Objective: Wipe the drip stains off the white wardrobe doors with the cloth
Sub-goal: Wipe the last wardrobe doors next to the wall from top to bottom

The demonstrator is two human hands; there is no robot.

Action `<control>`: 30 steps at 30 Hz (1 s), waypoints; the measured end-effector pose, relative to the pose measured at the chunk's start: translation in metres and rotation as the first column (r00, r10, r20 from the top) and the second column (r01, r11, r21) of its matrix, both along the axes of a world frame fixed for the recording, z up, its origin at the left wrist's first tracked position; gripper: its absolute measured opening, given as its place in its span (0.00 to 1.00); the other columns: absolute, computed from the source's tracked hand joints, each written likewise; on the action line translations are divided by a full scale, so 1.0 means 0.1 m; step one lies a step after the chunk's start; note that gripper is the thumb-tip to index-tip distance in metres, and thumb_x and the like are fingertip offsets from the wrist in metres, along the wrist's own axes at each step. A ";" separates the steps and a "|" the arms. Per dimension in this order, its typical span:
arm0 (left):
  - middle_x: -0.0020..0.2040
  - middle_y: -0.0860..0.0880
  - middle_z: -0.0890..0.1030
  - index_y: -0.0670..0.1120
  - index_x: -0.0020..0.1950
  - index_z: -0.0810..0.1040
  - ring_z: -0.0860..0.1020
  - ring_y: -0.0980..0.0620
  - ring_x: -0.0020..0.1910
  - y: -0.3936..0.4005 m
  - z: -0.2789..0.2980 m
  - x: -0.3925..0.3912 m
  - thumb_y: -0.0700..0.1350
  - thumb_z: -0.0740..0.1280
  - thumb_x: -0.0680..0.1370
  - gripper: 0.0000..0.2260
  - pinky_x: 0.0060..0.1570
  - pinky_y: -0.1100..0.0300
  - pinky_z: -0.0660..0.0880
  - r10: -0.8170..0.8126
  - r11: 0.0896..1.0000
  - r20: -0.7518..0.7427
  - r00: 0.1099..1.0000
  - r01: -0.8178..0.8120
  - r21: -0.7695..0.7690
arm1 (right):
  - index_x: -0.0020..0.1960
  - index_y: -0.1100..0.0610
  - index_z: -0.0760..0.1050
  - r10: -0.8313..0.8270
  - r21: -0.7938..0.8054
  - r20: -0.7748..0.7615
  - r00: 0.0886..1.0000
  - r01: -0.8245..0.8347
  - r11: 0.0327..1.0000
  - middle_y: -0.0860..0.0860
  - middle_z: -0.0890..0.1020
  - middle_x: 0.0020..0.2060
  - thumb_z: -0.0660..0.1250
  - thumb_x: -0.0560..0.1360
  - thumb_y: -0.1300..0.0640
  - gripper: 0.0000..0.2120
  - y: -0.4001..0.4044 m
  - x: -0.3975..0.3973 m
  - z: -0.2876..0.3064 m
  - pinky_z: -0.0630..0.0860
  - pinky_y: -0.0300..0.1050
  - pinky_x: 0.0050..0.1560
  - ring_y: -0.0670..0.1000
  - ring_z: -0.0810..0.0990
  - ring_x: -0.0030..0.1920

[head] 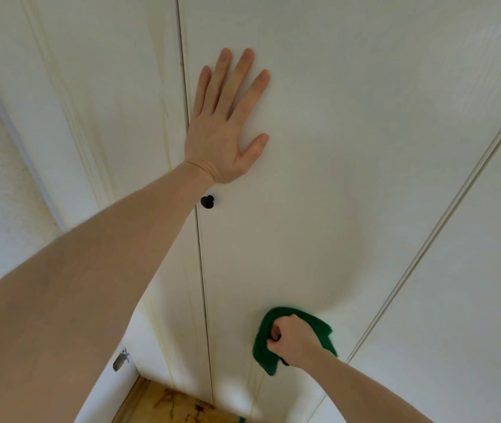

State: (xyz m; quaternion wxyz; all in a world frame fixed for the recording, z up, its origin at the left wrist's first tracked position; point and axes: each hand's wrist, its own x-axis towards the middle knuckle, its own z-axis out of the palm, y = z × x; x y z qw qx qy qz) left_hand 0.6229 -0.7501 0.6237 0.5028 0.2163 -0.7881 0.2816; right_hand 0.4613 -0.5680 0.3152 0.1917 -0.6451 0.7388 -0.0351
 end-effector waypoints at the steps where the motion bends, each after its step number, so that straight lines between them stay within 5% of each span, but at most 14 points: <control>1: 0.78 0.32 0.61 0.38 0.78 0.64 0.56 0.28 0.77 -0.01 0.00 0.00 0.55 0.61 0.79 0.32 0.76 0.34 0.51 0.001 1.000 0.001 1.000 -0.001 -0.004 | 0.35 0.48 0.68 -0.028 0.019 -0.021 0.999 0.029 0.999 0.43 0.74 0.30 0.68 0.76 0.49 0.14 0.09 -0.13 -0.03 0.72 0.40 0.37 0.44 0.74 0.32; 9: 0.78 0.32 0.61 0.39 0.79 0.63 0.56 0.28 0.77 0.00 -0.01 -0.01 0.55 0.60 0.81 0.32 0.77 0.34 0.50 0.007 1.000 0.003 1.000 -0.007 -0.017 | 0.32 0.50 0.68 -0.223 0.065 -0.145 0.964 0.234 0.970 0.46 0.75 0.26 0.67 0.75 0.49 0.14 0.66 -0.72 -0.13 0.67 0.36 0.26 0.44 0.71 0.27; 14: 0.78 0.32 0.61 0.39 0.79 0.63 0.56 0.28 0.77 0.00 -0.01 -0.02 0.55 0.60 0.81 0.31 0.77 0.34 0.50 0.013 1.000 -0.003 1.000 -0.013 -0.025 | 0.34 0.50 0.67 -0.242 -0.066 0.022 0.970 0.242 0.968 0.47 0.75 0.27 0.67 0.76 0.49 0.15 0.61 -0.51 -0.09 0.71 0.40 0.31 0.46 0.71 0.28; 21: 0.77 0.32 0.62 0.38 0.78 0.64 0.57 0.28 0.77 0.00 -0.01 -0.01 0.55 0.61 0.80 0.31 0.76 0.34 0.51 0.007 1.000 -0.007 1.000 -0.007 -0.023 | 0.36 0.51 0.66 0.041 -0.204 0.186 0.982 -0.002 0.979 0.46 0.74 0.30 0.68 0.75 0.51 0.13 0.07 0.26 0.29 0.69 0.42 0.34 0.48 0.72 0.32; 30: 0.77 0.31 0.63 0.37 0.77 0.66 0.57 0.28 0.77 -0.01 0.00 -0.01 0.55 0.61 0.79 0.32 0.76 0.34 0.52 -0.002 1.000 -0.009 1.000 0.001 -0.015 | 0.40 0.56 0.72 0.444 -0.240 0.106 0.890 -0.410 0.880 0.49 0.77 0.33 0.67 0.76 0.55 0.08 -0.64 1.21 0.54 0.73 0.48 0.36 0.51 0.75 0.36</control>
